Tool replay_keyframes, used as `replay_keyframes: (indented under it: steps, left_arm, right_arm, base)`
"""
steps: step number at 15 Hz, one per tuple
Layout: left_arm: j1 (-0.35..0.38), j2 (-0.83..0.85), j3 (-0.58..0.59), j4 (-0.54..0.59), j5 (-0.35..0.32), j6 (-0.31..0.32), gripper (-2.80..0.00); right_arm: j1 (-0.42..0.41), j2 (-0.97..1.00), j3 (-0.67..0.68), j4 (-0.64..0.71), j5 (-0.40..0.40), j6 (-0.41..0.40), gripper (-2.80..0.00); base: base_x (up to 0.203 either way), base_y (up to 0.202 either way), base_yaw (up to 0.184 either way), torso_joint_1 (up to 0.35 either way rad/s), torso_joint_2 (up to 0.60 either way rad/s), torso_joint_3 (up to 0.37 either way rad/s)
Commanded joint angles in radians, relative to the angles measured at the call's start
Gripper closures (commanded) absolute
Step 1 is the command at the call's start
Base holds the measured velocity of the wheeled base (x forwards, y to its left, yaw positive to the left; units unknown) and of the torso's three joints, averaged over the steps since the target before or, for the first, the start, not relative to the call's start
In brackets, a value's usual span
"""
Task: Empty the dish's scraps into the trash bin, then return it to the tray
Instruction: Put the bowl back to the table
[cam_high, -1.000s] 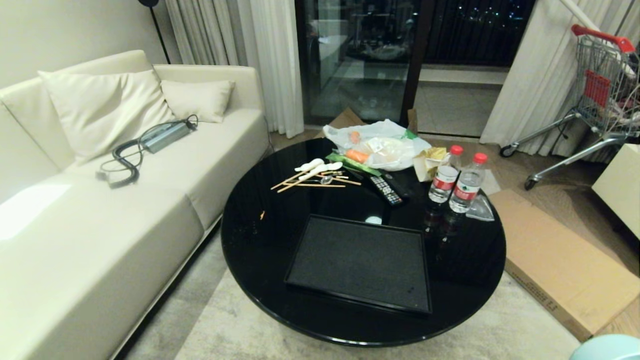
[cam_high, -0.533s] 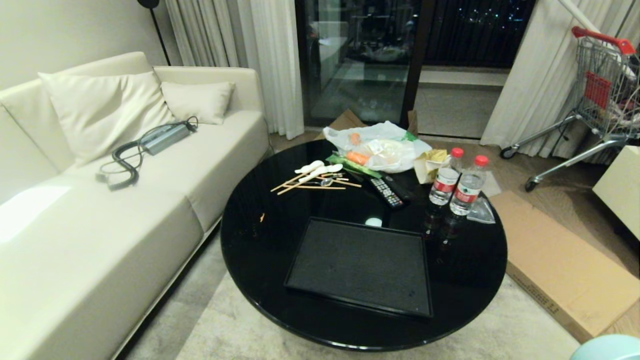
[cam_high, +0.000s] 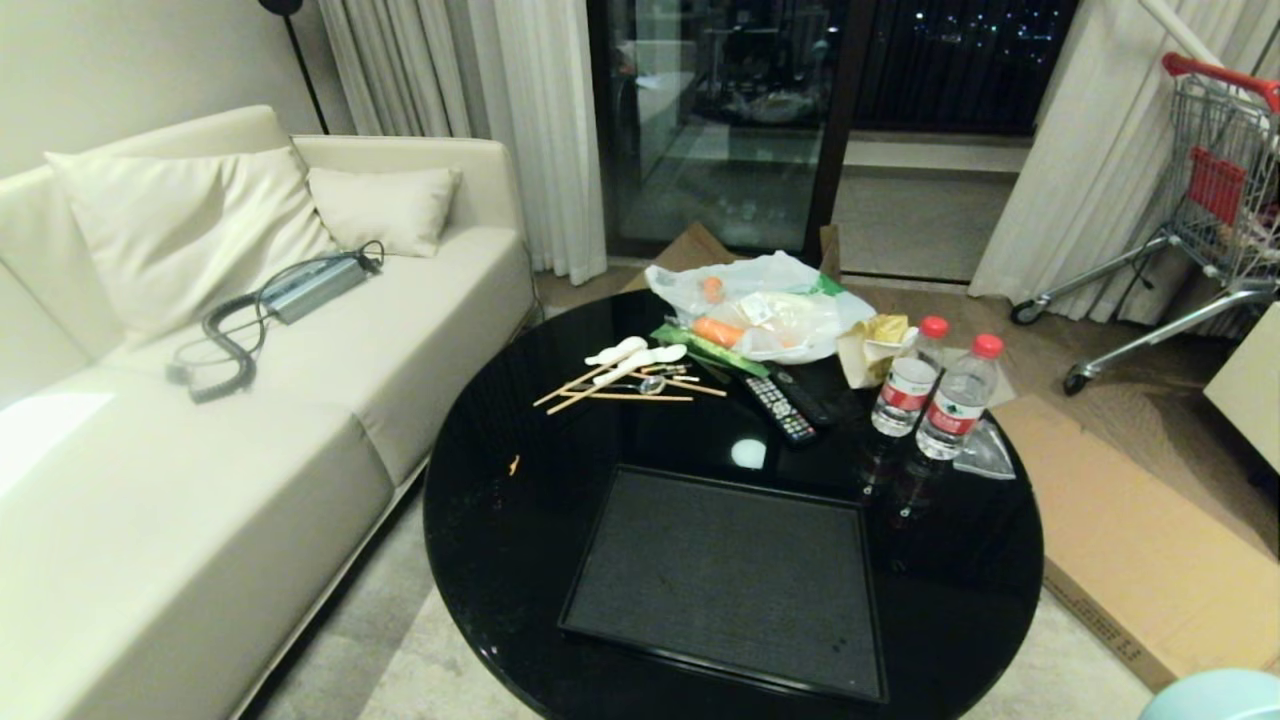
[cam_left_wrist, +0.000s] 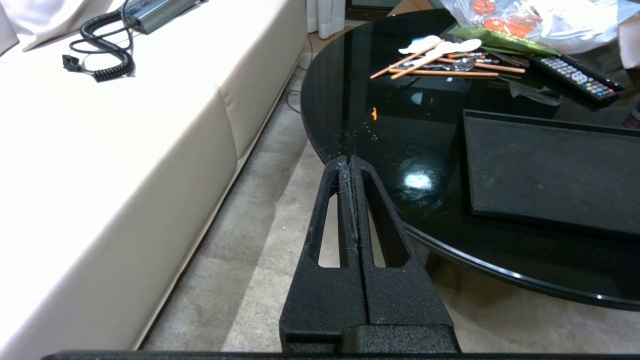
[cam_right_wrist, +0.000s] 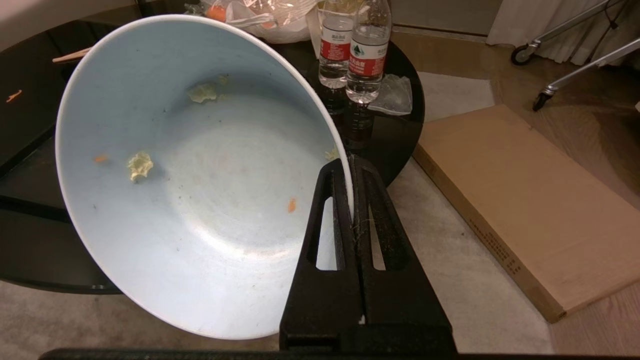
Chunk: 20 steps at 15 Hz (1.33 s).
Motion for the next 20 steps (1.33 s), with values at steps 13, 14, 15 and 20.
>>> replay_keyframes:
  steps: [13, 14, 15, 20]
  left_arm:
    - [0.000, 0.000, 0.000, -0.002, 0.002, -0.004, 0.00]
    - [0.000, 0.000, 0.000, -0.001, 0.002, -0.004, 0.00]
    - [0.000, 0.000, 0.000, -0.002, 0.002, -0.004, 0.00]
    - [0.000, 0.000, 0.000, -0.001, 0.002, -0.004, 0.00]
  right_arm:
    - [0.003, 0.051, -0.038, 0.005, 0.026, -0.107, 0.00]
    - [0.004, 0.096, -0.070, 0.005, 0.062, -0.107, 0.00]
    - [0.005, 0.158, -0.111, 0.003, 0.113, -0.109, 0.00]
    - [0.005, 0.625, -0.339, -0.017, 0.367, -0.158, 0.00]
  base:
    - [0.000, 0.000, 0.000, 0.000, 0.00, 0.000]
    - [0.000, 0.000, 0.000, 0.000, 0.00, 0.000]
    - [0.000, 0.000, 0.000, 0.000, 0.00, 0.000]
    - [0.000, 0.000, 0.000, 0.000, 0.00, 0.000]
